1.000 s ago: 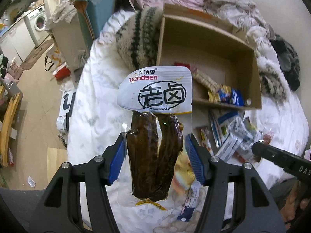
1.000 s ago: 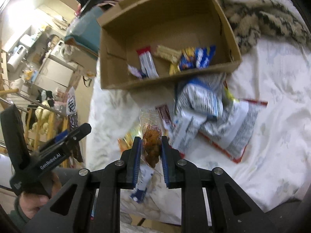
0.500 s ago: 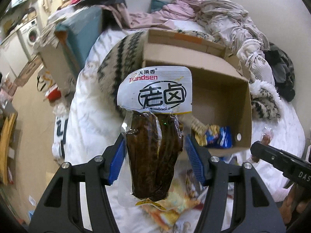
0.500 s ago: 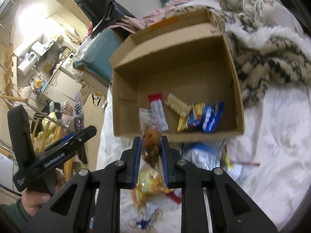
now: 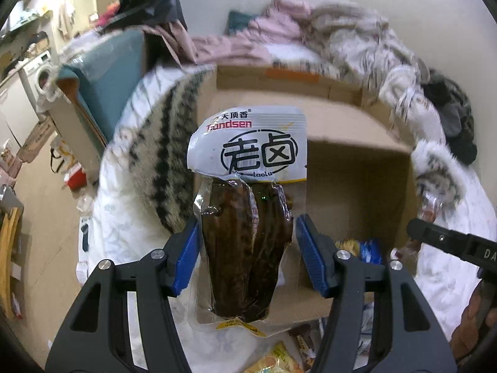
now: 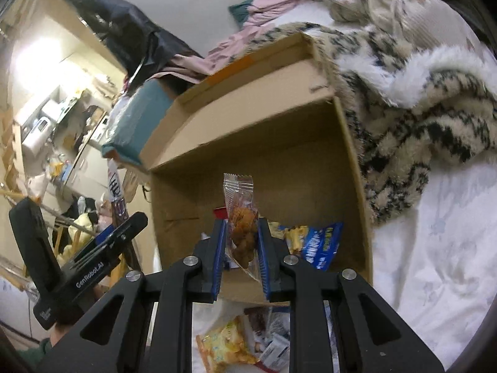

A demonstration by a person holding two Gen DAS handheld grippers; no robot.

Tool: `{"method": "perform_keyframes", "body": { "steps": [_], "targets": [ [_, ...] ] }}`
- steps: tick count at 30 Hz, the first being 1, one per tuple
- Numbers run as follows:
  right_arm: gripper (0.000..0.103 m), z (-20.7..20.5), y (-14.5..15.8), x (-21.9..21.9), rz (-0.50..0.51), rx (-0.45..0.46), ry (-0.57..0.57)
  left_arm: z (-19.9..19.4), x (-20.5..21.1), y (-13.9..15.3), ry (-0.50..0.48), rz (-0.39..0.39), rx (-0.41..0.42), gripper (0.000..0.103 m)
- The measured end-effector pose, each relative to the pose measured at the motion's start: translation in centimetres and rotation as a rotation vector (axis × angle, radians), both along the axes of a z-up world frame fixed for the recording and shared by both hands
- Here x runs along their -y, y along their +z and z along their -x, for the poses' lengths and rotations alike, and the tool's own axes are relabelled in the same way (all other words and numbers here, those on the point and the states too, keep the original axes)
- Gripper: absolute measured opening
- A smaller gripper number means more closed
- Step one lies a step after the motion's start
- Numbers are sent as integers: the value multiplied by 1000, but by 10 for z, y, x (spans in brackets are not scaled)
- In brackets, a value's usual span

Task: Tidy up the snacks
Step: 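Carry both snacks over the box and open both tools to drop them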

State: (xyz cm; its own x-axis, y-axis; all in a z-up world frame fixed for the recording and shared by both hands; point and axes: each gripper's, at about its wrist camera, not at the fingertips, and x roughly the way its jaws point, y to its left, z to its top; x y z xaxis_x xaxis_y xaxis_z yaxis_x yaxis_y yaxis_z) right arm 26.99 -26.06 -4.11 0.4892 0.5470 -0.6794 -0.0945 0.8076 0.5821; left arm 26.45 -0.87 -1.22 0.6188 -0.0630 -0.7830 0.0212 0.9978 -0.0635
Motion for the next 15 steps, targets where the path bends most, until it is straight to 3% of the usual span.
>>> {"method": "perform_keyframes", "body": {
  "steps": [15],
  "targets": [
    [21,-4,-26,-19,65,-67,39,-8,7,-28,-19,-27,-48,57]
  ]
}}
